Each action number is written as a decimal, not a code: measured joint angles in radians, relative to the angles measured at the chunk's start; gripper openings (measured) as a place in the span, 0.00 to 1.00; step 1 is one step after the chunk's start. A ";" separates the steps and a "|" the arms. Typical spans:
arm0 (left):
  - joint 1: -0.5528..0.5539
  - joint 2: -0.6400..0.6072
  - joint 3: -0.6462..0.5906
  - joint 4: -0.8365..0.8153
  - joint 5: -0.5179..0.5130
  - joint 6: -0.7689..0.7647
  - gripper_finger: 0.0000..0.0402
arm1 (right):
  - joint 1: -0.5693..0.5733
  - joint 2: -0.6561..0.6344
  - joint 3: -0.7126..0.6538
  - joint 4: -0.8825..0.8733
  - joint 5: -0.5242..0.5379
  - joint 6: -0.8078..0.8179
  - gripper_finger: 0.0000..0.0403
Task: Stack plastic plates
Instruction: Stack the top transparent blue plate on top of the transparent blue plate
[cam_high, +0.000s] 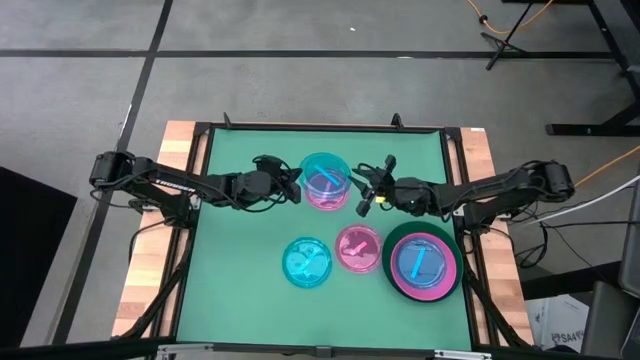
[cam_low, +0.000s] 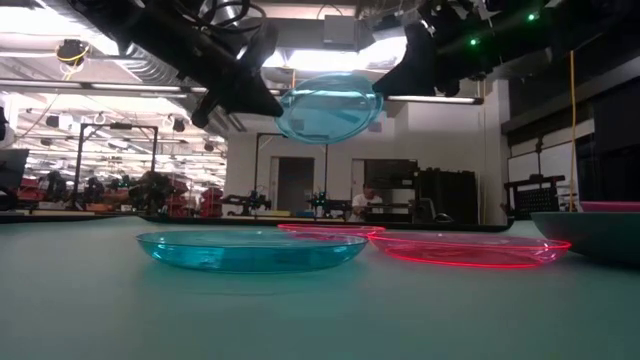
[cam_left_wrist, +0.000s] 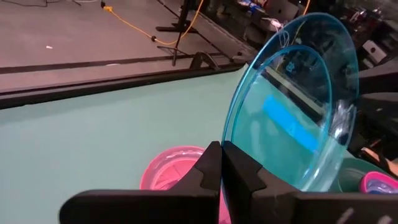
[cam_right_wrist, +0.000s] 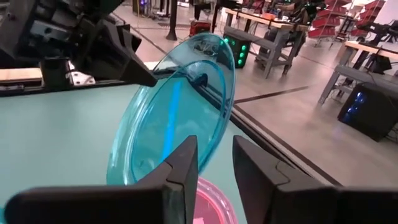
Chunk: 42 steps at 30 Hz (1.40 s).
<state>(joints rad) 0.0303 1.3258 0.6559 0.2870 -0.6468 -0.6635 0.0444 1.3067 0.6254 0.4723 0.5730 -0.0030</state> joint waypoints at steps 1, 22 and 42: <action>0.000 0.000 0.000 0.005 0.000 0.013 0.00 | 0.000 0.002 0.000 -0.003 0.000 0.000 0.23; 0.000 0.000 0.000 0.017 -0.002 0.022 0.00 | -0.001 0.041 0.000 0.000 0.000 0.000 0.11; 0.000 0.000 0.000 0.016 0.018 0.021 0.06 | -0.001 0.041 0.000 -0.001 -0.001 -0.001 0.00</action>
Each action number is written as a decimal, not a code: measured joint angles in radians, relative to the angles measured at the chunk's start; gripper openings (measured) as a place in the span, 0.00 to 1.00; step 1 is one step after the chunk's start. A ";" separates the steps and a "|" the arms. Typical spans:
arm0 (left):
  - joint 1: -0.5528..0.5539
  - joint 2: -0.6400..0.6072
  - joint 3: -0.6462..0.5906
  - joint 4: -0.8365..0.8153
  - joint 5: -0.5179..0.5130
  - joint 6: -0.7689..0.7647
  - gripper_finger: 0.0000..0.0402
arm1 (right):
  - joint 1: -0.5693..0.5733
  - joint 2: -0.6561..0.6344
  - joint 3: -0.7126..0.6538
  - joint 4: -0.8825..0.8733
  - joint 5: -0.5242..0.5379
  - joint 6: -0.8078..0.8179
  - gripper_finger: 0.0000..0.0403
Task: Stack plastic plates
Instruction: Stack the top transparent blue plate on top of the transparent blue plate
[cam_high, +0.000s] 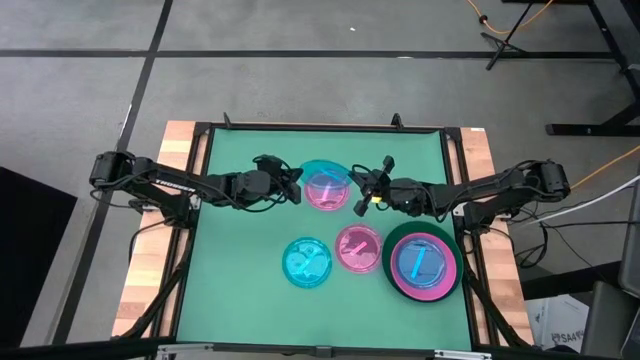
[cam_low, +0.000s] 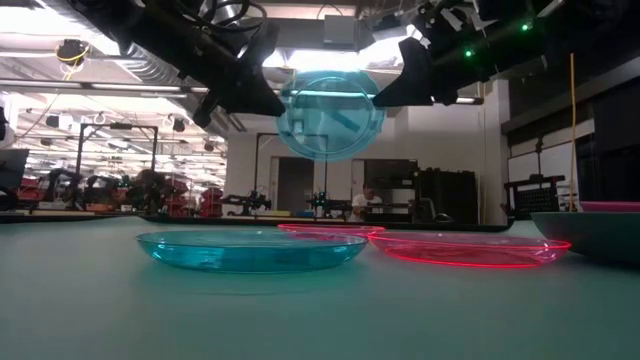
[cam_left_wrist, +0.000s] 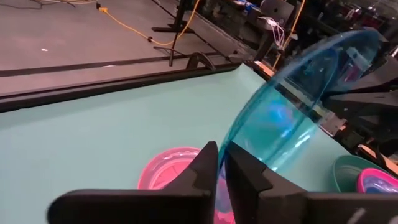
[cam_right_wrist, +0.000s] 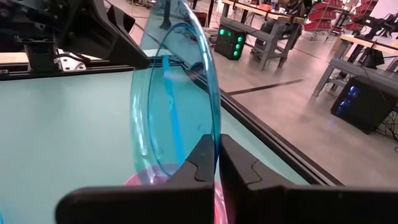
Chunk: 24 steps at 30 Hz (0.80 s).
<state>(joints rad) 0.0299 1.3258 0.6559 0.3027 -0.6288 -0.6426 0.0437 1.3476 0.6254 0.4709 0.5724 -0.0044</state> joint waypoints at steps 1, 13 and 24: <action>0.000 0.000 0.000 0.000 0.004 0.000 0.08 | 0.000 0.000 0.000 0.000 -0.001 0.000 0.00; 0.000 0.000 0.000 -0.004 0.174 -0.001 0.23 | -0.005 -0.003 0.000 -0.003 -0.011 -0.057 0.00; 0.000 0.000 0.000 -0.056 0.257 -0.001 0.24 | -0.080 -0.003 0.000 -0.008 -0.158 -0.056 0.00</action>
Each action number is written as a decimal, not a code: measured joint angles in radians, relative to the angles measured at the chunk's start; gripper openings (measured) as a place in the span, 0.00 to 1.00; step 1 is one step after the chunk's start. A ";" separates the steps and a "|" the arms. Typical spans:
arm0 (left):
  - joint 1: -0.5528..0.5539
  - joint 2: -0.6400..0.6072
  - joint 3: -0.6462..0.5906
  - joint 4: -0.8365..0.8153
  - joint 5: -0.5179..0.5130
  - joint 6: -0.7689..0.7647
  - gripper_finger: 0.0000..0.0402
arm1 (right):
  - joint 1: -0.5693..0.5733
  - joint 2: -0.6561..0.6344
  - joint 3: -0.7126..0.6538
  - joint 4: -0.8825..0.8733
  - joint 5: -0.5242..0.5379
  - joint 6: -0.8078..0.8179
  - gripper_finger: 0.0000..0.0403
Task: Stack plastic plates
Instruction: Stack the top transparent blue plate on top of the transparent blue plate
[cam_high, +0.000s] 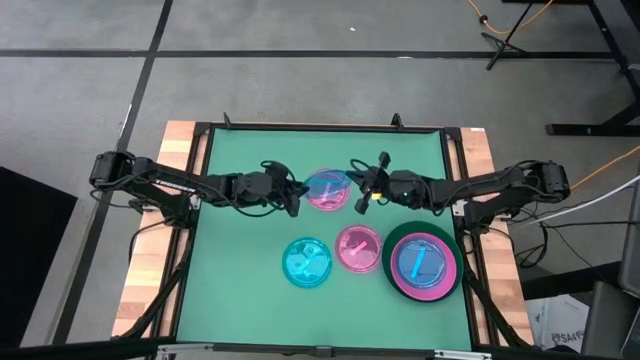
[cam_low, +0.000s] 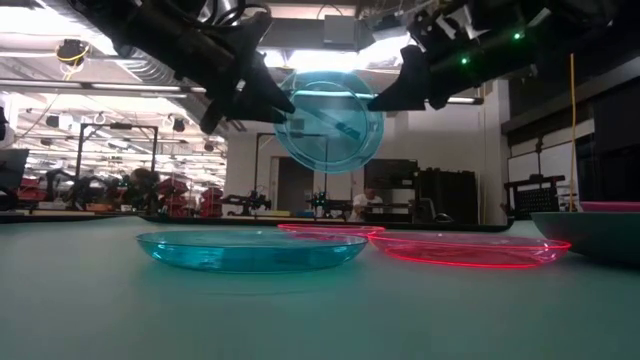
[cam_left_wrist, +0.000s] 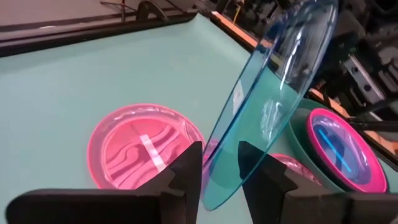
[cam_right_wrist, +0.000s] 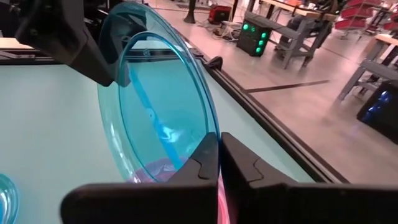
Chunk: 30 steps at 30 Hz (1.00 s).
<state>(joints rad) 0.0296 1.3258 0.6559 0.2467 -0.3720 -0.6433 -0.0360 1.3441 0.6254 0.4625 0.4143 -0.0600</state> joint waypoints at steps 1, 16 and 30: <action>-0.001 0.000 0.000 -0.005 0.001 0.000 0.24 | -0.005 0.000 0.000 -0.002 -0.008 0.000 0.00; -0.031 0.000 0.000 -0.037 0.000 0.000 0.24 | -0.032 -0.198 -0.001 -0.267 -0.023 -0.024 0.00; -0.038 0.000 0.000 -0.036 -0.001 0.000 0.24 | -0.031 -0.525 0.000 -0.571 -0.260 0.089 0.00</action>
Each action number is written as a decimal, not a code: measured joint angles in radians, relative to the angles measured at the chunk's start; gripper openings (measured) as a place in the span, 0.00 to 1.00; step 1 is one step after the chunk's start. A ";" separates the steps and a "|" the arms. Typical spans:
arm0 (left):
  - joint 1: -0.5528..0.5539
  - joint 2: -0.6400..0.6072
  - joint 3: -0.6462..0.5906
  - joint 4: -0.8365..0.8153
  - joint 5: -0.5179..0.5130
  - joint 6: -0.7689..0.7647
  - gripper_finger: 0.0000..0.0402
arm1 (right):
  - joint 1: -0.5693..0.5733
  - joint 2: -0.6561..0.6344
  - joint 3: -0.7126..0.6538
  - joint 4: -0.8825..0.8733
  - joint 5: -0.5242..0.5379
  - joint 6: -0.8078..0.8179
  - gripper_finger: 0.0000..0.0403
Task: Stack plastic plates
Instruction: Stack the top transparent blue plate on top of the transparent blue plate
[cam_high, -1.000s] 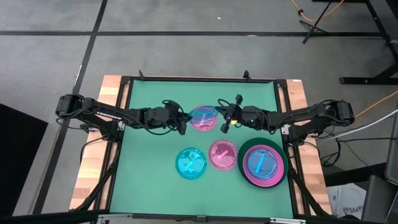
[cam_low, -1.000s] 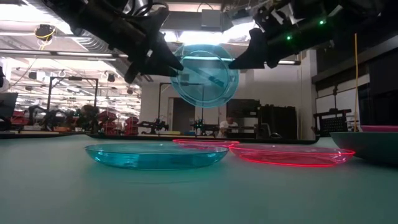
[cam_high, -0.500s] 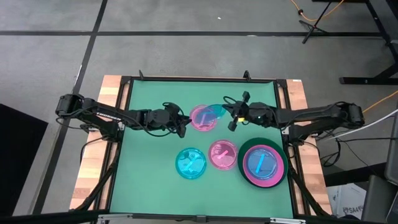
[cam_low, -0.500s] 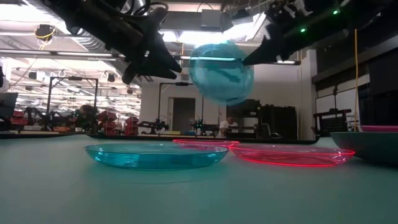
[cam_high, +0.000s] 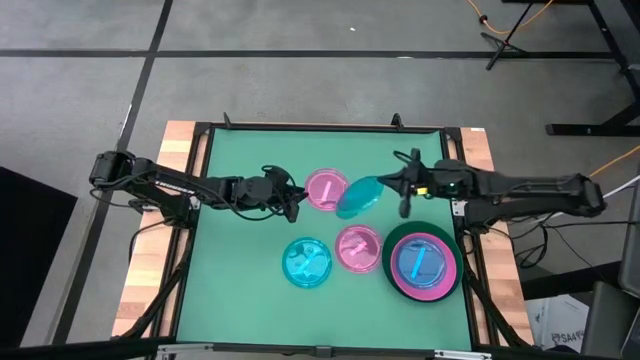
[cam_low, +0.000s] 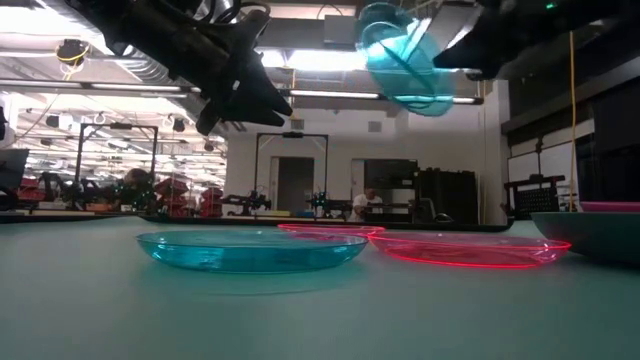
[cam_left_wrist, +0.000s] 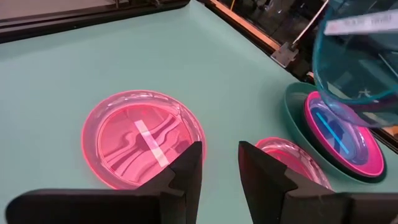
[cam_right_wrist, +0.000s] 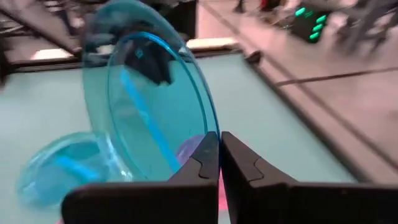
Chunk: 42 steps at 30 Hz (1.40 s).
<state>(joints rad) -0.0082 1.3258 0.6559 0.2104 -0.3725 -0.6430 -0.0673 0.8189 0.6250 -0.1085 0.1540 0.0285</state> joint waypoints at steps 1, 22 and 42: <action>0.000 0.000 0.000 0.000 0.000 0.000 0.24 | 0.000 -0.019 0.000 -0.031 -0.030 0.019 0.00; 0.000 0.000 0.000 0.000 0.000 0.000 0.24 | 0.002 -0.114 0.000 -0.614 -0.687 0.265 0.00; 0.000 0.000 0.000 0.000 0.000 0.000 0.24 | 0.002 -0.055 0.000 -0.973 -0.564 0.253 0.00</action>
<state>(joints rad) -0.0082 1.3258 0.6559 0.2104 -0.3725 -0.6430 -0.0650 0.7639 0.6250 -1.0810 -0.4096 0.2817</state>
